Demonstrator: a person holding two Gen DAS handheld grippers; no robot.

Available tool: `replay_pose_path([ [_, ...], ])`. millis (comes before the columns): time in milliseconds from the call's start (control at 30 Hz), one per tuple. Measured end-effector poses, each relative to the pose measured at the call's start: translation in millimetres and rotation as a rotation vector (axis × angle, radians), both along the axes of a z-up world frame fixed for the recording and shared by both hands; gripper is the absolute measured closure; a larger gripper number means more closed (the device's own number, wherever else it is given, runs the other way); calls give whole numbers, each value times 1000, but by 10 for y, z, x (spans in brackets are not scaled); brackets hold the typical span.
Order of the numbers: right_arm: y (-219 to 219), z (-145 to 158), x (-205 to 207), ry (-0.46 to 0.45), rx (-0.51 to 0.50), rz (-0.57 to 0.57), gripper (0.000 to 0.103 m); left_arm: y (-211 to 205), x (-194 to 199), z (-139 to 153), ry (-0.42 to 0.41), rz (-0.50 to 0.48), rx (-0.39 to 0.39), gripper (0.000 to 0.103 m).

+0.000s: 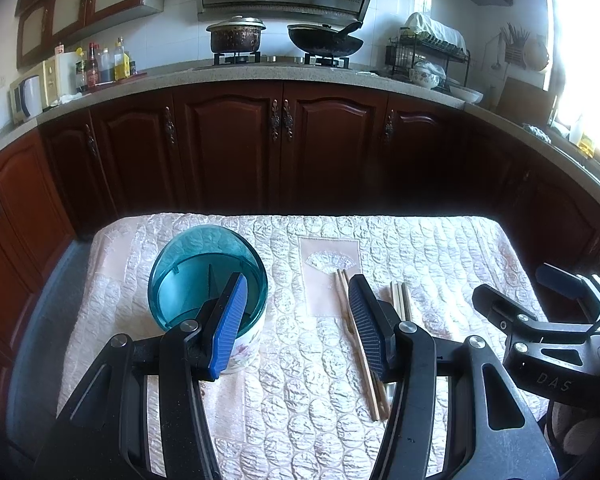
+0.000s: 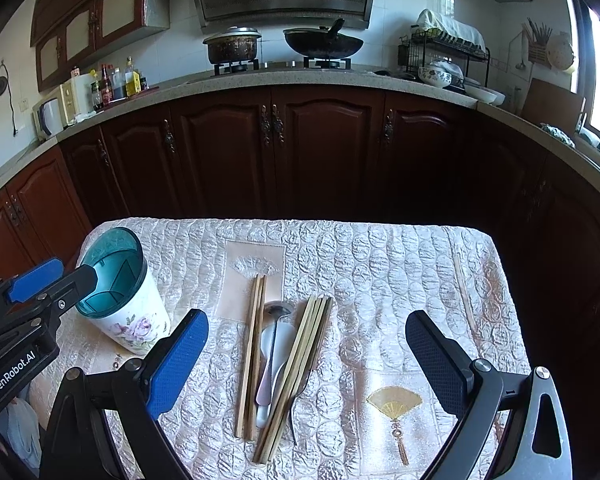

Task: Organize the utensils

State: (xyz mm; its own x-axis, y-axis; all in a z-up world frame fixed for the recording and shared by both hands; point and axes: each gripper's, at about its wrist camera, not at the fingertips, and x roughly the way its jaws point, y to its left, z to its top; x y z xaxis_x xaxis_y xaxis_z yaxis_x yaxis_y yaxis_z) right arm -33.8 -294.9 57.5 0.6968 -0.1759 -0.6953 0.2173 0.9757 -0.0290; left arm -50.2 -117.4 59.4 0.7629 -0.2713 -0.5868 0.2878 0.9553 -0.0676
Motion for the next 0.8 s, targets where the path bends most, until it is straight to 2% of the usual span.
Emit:
replay_pose_path([
  [800,-79,-67,3,26,2,-17,4,-93,70,-47,26,-16,1,50],
])
